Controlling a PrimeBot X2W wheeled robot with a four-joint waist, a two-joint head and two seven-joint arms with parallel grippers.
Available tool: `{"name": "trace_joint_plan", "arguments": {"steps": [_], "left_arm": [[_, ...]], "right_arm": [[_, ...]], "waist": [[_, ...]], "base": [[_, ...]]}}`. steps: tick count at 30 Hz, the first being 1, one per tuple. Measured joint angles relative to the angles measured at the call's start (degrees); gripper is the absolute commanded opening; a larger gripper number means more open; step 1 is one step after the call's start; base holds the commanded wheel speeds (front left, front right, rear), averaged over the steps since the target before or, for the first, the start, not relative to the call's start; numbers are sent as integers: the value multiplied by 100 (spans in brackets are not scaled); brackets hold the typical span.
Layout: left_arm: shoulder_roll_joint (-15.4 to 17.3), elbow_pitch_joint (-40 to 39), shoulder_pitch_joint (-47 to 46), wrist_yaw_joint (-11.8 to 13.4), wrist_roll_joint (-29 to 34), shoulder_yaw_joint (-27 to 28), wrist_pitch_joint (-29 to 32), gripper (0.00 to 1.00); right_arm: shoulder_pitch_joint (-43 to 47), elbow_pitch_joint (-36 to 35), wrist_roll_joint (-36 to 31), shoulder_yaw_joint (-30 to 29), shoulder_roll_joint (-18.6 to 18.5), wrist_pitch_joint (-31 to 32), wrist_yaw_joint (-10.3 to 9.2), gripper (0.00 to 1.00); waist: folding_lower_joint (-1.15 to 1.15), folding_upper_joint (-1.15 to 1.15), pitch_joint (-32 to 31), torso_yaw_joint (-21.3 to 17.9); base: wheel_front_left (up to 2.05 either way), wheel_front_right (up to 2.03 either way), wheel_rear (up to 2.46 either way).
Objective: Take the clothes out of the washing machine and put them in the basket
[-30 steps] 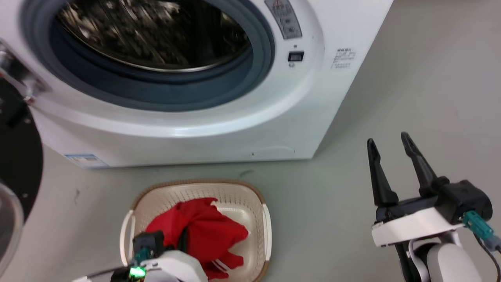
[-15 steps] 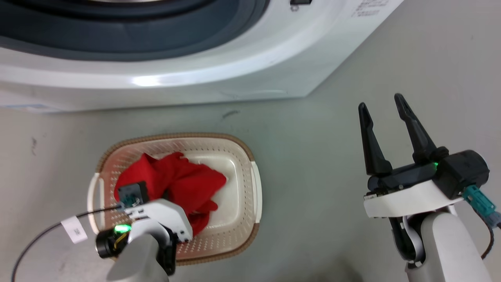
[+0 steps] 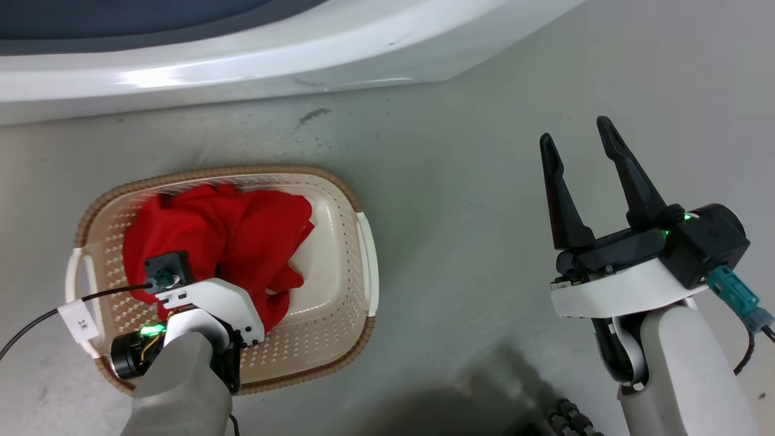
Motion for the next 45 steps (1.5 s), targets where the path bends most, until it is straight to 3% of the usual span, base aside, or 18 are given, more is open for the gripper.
{"name": "trace_joint_plan", "arguments": {"steps": [2,3,4,5,6,12,19,33,45], "left_arm": [[7,82,-41,30,-37,18,-1,0],[3,131,-51,35,-53,32,-1,7],[-3,170,-52,34,-76,38,-1,22],[-12,212,-47,34,-94,38,0,84],[-21,234,-42,33,-100,44,0,100],[-127,163,314,-30,-224,169,0,100],[-289,-538,1006,-147,-230,310,0,100],[-382,-3171,2288,-244,367,533,0,100],[-386,-5475,2891,-113,1261,347,-1,100]], "right_arm": [[-29,34,1,-8,-1,-10,0,100],[-40,55,1,-12,-1,-19,0,100],[-48,93,1,-18,-1,-23,0,100],[-52,132,2,-19,0,-24,0,100],[-52,155,4,-16,-1,-25,0,100],[-25,328,22,-52,0,-36,0,100],[310,404,-97,-246,2,-40,0,100],[1196,402,-379,-632,4,167,0,100],[1703,41,-513,-881,3,463,0,100]], "waist": [[0,0,55,-54],[0,0,65,-72],[0,0,54,-79],[0,0,22,-82],[0,0,-26,-82],[0,0,-538,-35],[-1,0,-1391,92],[-3,0,-3117,516],[-3,0,-4069,758]], "base": [[0,0,0],[0,0,0],[0,0,0],[0,0,0],[0,0,0],[0,0,0],[0,0,0],[0,0,0],[0,0,0]]}}
